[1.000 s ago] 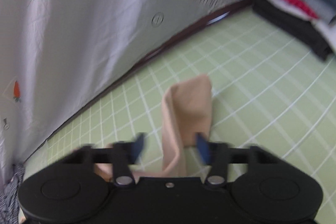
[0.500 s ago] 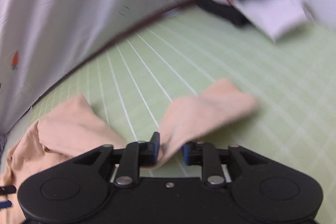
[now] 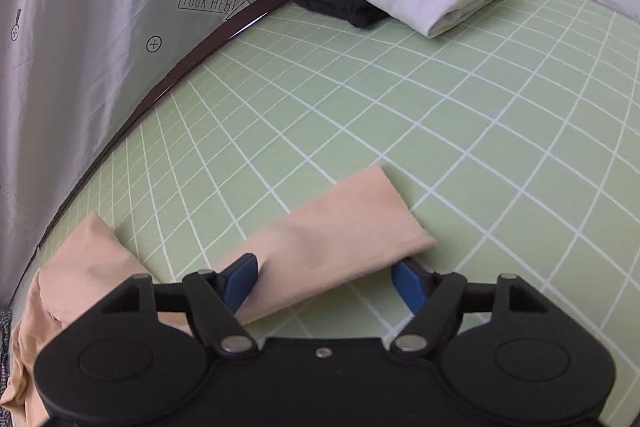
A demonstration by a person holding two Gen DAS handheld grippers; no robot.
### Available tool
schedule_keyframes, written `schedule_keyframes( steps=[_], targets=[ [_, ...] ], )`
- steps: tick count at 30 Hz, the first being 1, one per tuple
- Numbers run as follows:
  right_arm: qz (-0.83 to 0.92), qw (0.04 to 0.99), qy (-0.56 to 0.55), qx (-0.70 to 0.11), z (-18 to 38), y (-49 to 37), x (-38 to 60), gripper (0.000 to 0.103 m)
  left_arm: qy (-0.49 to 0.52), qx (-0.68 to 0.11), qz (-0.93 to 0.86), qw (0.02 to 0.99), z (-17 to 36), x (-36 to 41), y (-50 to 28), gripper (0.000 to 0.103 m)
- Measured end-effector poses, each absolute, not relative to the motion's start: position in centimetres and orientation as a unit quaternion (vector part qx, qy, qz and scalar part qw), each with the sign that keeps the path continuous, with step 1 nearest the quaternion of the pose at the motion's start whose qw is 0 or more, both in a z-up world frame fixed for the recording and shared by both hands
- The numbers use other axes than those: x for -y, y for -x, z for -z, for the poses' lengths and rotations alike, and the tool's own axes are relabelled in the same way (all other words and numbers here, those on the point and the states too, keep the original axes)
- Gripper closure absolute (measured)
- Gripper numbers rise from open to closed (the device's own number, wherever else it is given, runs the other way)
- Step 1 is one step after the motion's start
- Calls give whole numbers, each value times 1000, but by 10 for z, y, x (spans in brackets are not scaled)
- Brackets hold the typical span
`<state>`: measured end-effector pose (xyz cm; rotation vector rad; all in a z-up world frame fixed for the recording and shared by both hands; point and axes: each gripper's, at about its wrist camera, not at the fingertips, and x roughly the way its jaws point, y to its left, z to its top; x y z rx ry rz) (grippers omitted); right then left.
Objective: Fold clothes
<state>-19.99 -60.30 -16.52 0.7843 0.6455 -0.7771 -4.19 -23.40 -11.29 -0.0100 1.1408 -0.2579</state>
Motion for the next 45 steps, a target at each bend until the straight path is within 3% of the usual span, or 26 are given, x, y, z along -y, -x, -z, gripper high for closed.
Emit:
schedule_keyframes(
  steps=[1,4,10,14,18,20,22,25,26,35,45],
  targets=[
    [348,811,-360,-303,166,199,606,73,5,-541,112,833,113,234,51,16],
    [294,850,-304,-313,159,193,611,98,7,-551,88,830,117,237,75,16],
    [292,912,-133,-254,99,215,602,99,-4,-572,73,817,124,254,101,16],
    [326,896,-120,-275,105,230,613,97,-1,-574,79,815,125,260,101,16],
    [344,849,-168,-363,144,232,623,88,5,-564,83,822,121,258,94,16],
    [361,845,-163,-359,143,234,615,64,9,-555,78,828,118,253,89,15],
    [381,845,-132,-350,135,230,605,28,20,-554,69,829,119,245,81,15],
    [390,854,-108,-326,120,223,596,4,37,-557,58,828,122,235,65,15],
    [388,859,-105,-318,114,220,594,0,42,-558,56,827,123,231,59,15],
    [351,879,-113,-301,92,156,579,0,50,-555,48,829,140,203,1,14],
    [229,902,-121,-344,105,23,545,0,14,-572,68,817,158,183,-42,13]
  ],
)
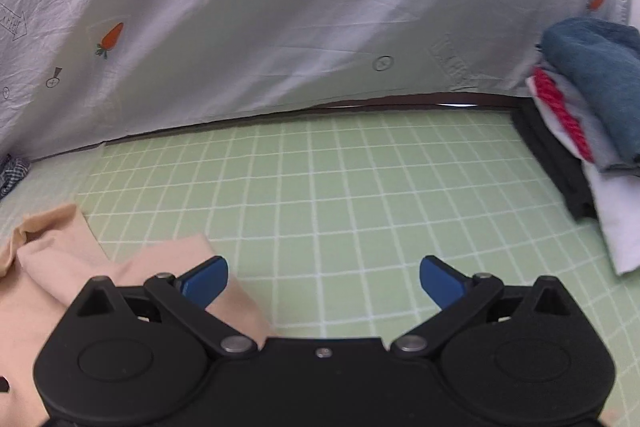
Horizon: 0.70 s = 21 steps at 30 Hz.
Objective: Fold clothes
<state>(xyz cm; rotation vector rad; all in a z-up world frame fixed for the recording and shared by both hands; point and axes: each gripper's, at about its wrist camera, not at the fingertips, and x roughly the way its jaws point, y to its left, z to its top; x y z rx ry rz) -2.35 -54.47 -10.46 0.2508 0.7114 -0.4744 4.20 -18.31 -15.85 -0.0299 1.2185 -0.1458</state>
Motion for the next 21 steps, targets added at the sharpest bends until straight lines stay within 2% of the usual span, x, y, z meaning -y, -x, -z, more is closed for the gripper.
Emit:
schedule_keyframes(
  steps=[1,3,8,16,21],
  targets=[
    [221,903,-128,-345,106,9,542,0,14,-573,72,816,160,182,-45,13],
    [207,904,-137,-349,111,-17,538,0,16,-574,80,815,162,180,-50,6],
    [210,889,-110,-393,142,-54,516,0,-7,-569,90,818,165,189,-58,2],
    [207,876,-60,-432,170,-5,473,0,-52,-560,93,821,169,200,-56,0],
    [201,871,-81,-440,174,14,474,0,-68,-555,98,823,170,202,-57,0]
  ],
)
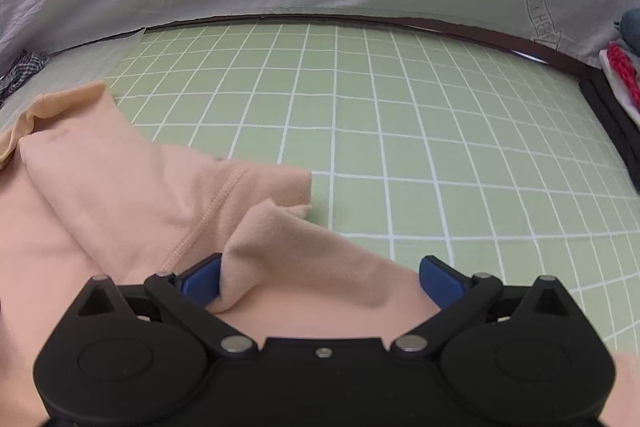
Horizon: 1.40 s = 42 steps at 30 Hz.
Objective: Fold clothes
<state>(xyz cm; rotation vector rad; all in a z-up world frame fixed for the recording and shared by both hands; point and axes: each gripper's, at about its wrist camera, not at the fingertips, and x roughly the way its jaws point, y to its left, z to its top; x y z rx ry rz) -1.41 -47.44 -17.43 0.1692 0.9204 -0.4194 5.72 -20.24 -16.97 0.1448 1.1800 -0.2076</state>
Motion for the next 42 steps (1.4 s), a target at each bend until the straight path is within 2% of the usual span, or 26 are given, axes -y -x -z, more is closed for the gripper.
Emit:
schedule_keyframes(
  steps=[4,8,12,14,16,18,30,32,34,36,41,42],
  targets=[
    [194,886,-67,-416,158,6,477,0,-68,-551,98,826,170,203,-57,0],
    [185,904,-120,-367,134,-9,493,0,-67,-546,97,829,171,205,-56,0],
    [191,893,-157,-376,137,-37,511,2,-63,-545,92,831,172,205,-57,0],
    [197,883,-155,-398,147,-49,515,10,-63,-544,92,832,171,205,-57,0],
    [198,871,-149,-424,160,-55,515,26,-63,-543,92,832,171,204,-56,0],
    [191,867,-142,-437,169,-51,507,34,-63,-542,92,833,171,204,-56,0],
    [172,881,-140,-417,169,9,470,35,-65,-539,94,835,172,202,-56,0],
    [160,883,-140,-419,167,7,470,41,-65,-537,95,835,172,202,-56,0],
    [141,886,-133,-421,164,5,469,56,-65,-536,96,836,172,201,-55,0],
    [118,889,-117,-427,161,2,465,66,-65,-534,97,837,172,200,-54,0],
    [60,889,-83,-446,152,1,460,73,-66,-531,99,839,173,200,-53,0],
    [49,890,-84,-445,151,4,460,79,-67,-531,100,839,173,200,-53,0]
  ],
)
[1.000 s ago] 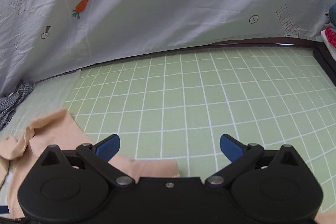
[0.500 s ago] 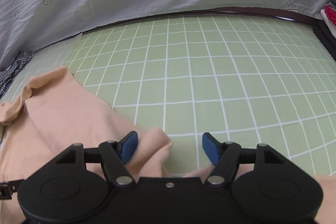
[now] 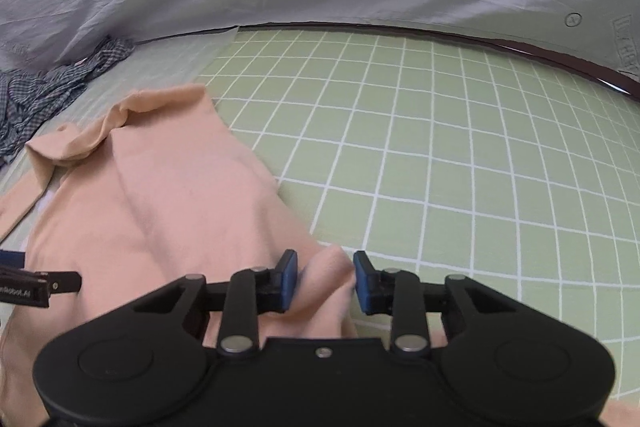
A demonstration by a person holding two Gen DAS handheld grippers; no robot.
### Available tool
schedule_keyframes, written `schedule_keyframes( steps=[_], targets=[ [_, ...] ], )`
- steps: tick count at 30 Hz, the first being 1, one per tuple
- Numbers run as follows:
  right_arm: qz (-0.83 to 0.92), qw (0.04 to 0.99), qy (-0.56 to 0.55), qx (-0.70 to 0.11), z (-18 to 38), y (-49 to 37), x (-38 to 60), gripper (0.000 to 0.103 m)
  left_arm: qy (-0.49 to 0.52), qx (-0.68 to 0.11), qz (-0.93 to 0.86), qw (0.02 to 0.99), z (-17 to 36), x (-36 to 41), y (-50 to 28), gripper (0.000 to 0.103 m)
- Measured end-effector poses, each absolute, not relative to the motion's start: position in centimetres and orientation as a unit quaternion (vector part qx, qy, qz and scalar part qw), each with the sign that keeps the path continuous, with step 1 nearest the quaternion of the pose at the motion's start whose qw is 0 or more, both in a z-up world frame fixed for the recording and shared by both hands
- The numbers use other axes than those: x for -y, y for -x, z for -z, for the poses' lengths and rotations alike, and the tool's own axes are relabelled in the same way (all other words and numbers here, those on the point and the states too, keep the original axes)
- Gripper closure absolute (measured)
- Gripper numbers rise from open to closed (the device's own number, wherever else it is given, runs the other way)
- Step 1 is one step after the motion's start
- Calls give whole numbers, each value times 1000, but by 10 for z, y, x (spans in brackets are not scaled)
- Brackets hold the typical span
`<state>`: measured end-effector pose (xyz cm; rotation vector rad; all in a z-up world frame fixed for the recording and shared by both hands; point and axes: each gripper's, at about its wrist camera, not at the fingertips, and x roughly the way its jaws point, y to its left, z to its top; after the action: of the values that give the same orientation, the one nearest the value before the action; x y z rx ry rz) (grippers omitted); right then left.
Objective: Fold clothes
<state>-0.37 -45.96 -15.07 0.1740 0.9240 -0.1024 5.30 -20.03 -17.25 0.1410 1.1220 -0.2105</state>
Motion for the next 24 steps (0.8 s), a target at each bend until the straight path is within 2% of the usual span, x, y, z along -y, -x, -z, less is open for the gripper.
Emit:
schedule_keyframes(
  steps=[4,7,10,15,17,19,21,24],
  targets=[
    [28,900,-88,-425,146,15,463,93,-68,-530,102,839,173,200,-54,0],
    [43,913,-107,-392,139,20,473,94,-69,-529,103,839,173,200,-55,0],
    [67,939,-79,-328,113,18,480,95,-70,-527,105,841,173,200,-54,0],
    [125,970,51,-202,61,1,480,95,-69,-524,104,843,174,202,-54,0],
    [148,964,65,-213,63,-19,490,89,-68,-524,103,843,174,202,-54,0],
    [177,949,53,-255,76,-36,504,64,-67,-526,102,841,173,202,-55,0],
    [197,939,22,-282,85,-38,512,62,-61,-536,107,835,172,199,-57,0],
    [200,935,-30,-292,94,-13,511,36,5,-549,101,830,164,178,-56,0]
  ],
)
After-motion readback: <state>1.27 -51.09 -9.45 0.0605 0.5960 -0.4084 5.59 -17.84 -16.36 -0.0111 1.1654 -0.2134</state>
